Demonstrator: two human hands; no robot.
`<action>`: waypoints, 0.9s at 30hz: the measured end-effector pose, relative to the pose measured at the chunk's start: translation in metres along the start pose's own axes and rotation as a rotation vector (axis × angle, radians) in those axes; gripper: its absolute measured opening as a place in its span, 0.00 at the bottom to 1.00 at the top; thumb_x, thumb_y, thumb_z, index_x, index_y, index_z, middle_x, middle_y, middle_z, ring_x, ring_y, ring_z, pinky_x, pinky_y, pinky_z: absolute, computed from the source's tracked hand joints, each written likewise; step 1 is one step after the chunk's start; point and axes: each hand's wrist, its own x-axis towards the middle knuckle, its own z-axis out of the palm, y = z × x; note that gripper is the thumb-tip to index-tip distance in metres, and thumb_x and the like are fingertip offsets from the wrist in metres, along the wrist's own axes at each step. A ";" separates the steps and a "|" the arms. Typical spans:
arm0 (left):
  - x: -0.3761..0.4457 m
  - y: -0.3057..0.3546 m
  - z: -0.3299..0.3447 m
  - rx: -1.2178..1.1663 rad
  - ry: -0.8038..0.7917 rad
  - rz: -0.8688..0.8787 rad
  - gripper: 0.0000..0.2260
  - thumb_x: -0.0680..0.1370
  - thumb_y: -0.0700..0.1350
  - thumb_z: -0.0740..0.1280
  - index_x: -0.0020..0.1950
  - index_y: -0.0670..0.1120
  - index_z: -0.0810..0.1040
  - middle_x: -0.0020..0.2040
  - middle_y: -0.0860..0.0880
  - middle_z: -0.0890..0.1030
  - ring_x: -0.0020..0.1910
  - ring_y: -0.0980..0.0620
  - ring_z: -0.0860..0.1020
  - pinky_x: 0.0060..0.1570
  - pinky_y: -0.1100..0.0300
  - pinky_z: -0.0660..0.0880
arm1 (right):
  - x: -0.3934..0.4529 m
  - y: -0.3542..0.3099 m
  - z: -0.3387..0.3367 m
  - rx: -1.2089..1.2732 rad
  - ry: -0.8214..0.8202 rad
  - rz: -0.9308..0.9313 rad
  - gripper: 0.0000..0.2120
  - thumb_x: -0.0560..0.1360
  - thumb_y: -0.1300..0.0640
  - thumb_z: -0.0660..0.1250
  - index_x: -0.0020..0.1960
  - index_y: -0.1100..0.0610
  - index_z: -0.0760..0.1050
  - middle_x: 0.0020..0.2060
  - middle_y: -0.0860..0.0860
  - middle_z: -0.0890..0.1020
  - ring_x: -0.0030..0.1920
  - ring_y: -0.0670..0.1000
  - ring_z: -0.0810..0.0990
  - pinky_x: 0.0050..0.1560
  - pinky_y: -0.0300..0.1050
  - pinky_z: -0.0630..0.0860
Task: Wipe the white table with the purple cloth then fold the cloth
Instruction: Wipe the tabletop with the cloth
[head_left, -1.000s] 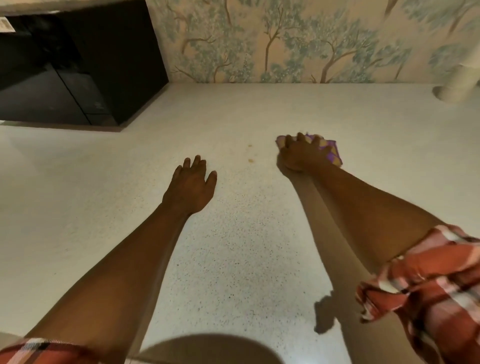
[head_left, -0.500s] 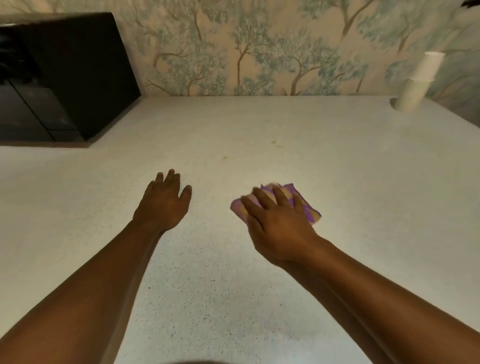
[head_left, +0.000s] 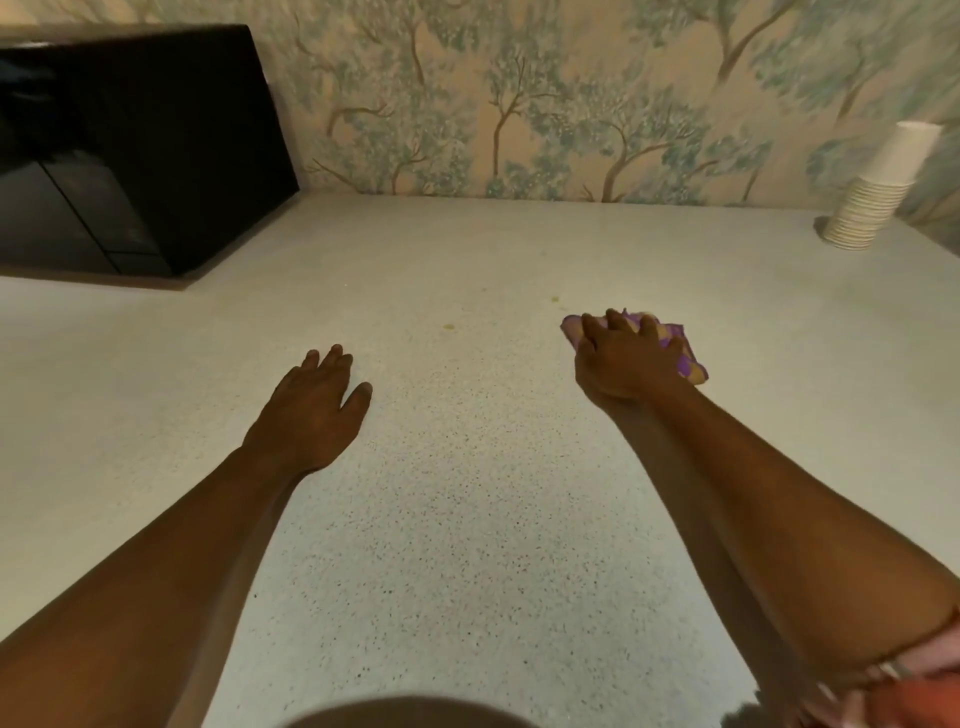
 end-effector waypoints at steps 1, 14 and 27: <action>-0.001 0.000 0.000 -0.006 0.003 -0.001 0.28 0.82 0.58 0.51 0.79 0.46 0.54 0.80 0.48 0.52 0.79 0.49 0.48 0.73 0.58 0.43 | 0.012 0.000 0.000 -0.001 0.004 0.000 0.23 0.83 0.49 0.49 0.76 0.51 0.65 0.75 0.57 0.68 0.79 0.65 0.60 0.76 0.70 0.56; -0.005 0.001 0.000 -0.044 0.031 -0.013 0.28 0.81 0.58 0.52 0.79 0.47 0.54 0.80 0.51 0.53 0.78 0.54 0.48 0.73 0.60 0.44 | 0.105 -0.019 -0.020 -0.033 -0.012 -0.039 0.17 0.79 0.56 0.52 0.63 0.51 0.73 0.66 0.60 0.73 0.74 0.71 0.64 0.74 0.72 0.59; -0.006 0.005 -0.001 -0.030 0.042 -0.016 0.28 0.81 0.58 0.52 0.79 0.49 0.54 0.79 0.55 0.52 0.75 0.62 0.46 0.72 0.64 0.43 | 0.169 -0.045 -0.036 -0.106 -0.075 -0.092 0.20 0.78 0.58 0.56 0.70 0.53 0.67 0.71 0.65 0.68 0.75 0.74 0.61 0.73 0.75 0.58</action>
